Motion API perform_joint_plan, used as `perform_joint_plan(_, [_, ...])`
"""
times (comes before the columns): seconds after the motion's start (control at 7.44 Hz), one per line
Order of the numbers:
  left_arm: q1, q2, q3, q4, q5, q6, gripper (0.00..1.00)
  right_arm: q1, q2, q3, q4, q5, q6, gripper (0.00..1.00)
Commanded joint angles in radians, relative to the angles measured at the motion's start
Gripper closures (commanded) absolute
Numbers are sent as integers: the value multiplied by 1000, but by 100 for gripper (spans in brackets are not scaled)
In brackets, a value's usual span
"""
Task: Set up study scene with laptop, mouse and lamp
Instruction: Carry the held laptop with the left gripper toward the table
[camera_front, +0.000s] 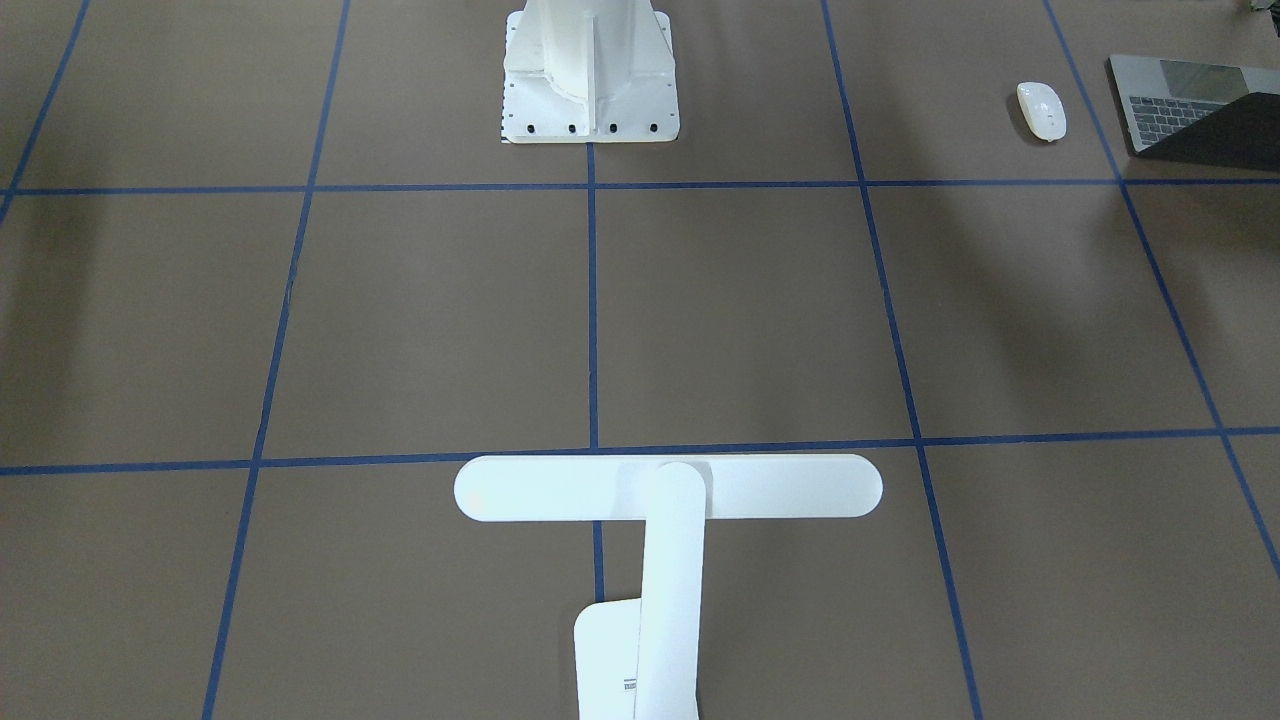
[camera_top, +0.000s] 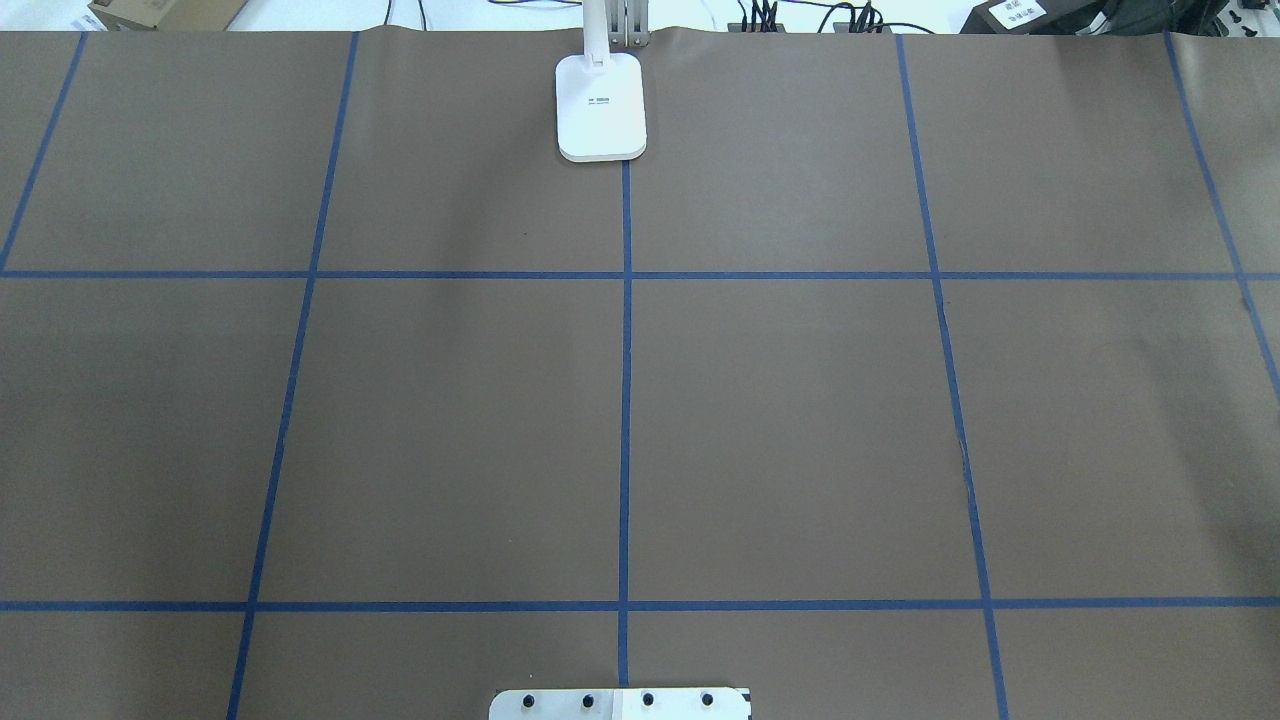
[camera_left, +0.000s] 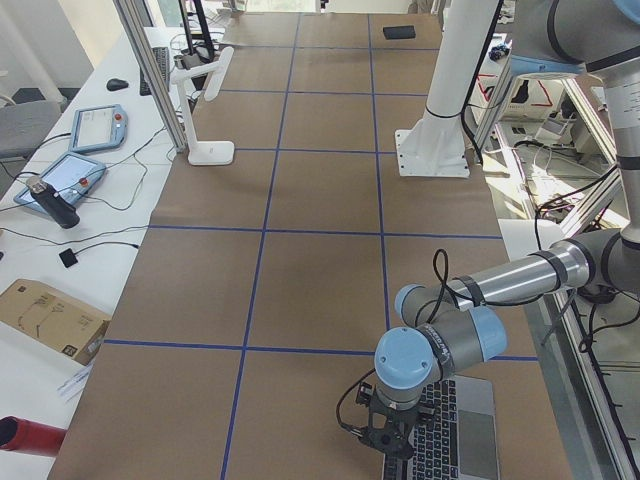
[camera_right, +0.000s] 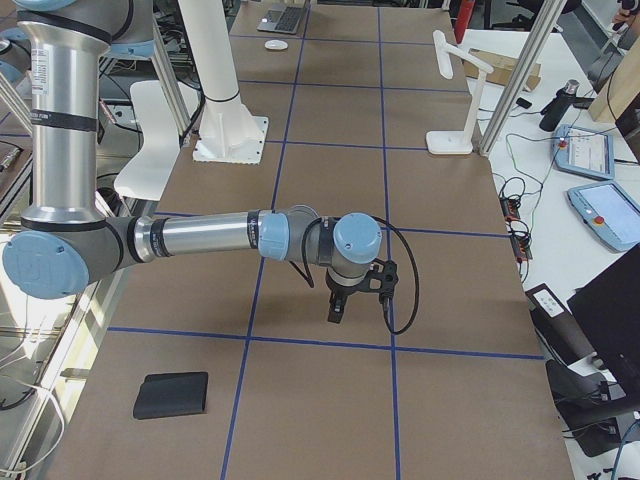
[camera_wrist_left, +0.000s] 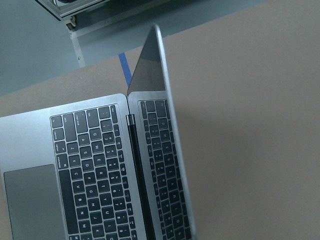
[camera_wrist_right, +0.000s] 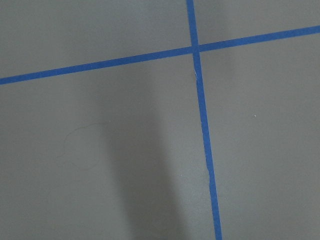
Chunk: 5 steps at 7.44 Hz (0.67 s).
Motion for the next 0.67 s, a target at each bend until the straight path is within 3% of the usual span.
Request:
perform_joint_plan(0.0, [1, -2, 33, -4, 0, 5, 0, 0, 1, 2, 2, 3, 0, 0])
perform_joint_plan(0.27, [2, -2, 45, -6, -11, 9, 0, 0, -1, 8, 2, 3, 0, 0])
perform_joint_plan(0.4, [2, -2, 51, -7, -18, 9, 7, 0, -1, 6, 2, 3, 0, 0])
perform_joint_plan(0.54, [2, -2, 48, -8, -19, 9, 63, 0, -1, 6, 2, 3, 0, 0])
